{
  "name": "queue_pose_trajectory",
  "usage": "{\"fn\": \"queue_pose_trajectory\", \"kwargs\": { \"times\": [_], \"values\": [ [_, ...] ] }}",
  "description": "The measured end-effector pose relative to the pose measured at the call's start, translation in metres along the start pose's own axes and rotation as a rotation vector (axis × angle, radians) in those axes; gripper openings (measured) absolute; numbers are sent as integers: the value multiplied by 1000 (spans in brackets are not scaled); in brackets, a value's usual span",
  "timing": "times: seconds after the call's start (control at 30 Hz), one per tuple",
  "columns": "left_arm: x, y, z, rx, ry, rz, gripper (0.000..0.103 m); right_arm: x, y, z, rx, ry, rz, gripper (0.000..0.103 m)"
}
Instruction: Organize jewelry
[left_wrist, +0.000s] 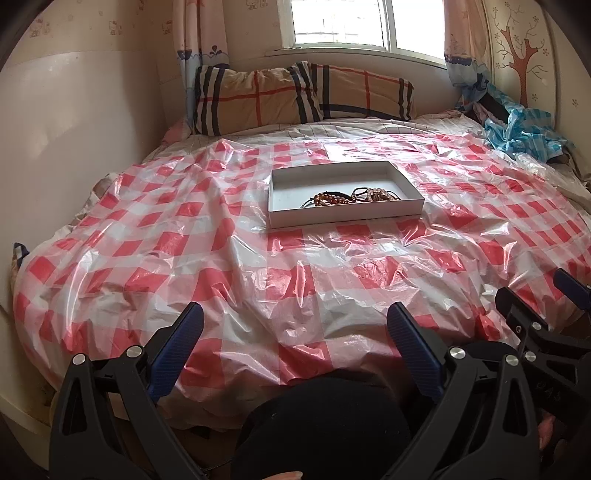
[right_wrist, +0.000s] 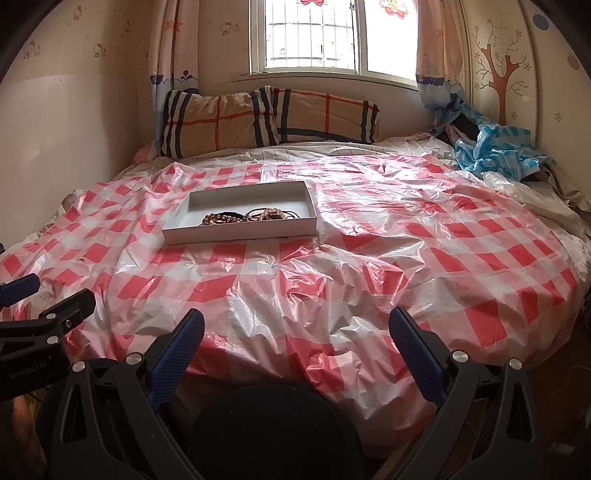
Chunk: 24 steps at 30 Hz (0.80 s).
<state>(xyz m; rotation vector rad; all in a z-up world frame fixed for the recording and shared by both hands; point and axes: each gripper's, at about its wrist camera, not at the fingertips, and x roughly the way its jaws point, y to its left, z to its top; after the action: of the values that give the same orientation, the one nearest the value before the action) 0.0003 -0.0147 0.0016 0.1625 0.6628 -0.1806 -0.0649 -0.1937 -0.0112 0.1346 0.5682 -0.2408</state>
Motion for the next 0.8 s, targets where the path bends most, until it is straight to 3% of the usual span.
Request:
{"fn": "queue_pose_trajectory", "kwargs": {
  "times": [0.3,0.53,0.8],
  "values": [
    [-1,-1,-1,2,-5,-13,95,0,0,1,-1,0,1,96],
    [4,2,4,-2,39,-60,95,0,-1,2,-2,0,2,96],
    [5,-8,0,39,36,-24,95,1,-1,2,-2,1,2,96]
  ]
}}
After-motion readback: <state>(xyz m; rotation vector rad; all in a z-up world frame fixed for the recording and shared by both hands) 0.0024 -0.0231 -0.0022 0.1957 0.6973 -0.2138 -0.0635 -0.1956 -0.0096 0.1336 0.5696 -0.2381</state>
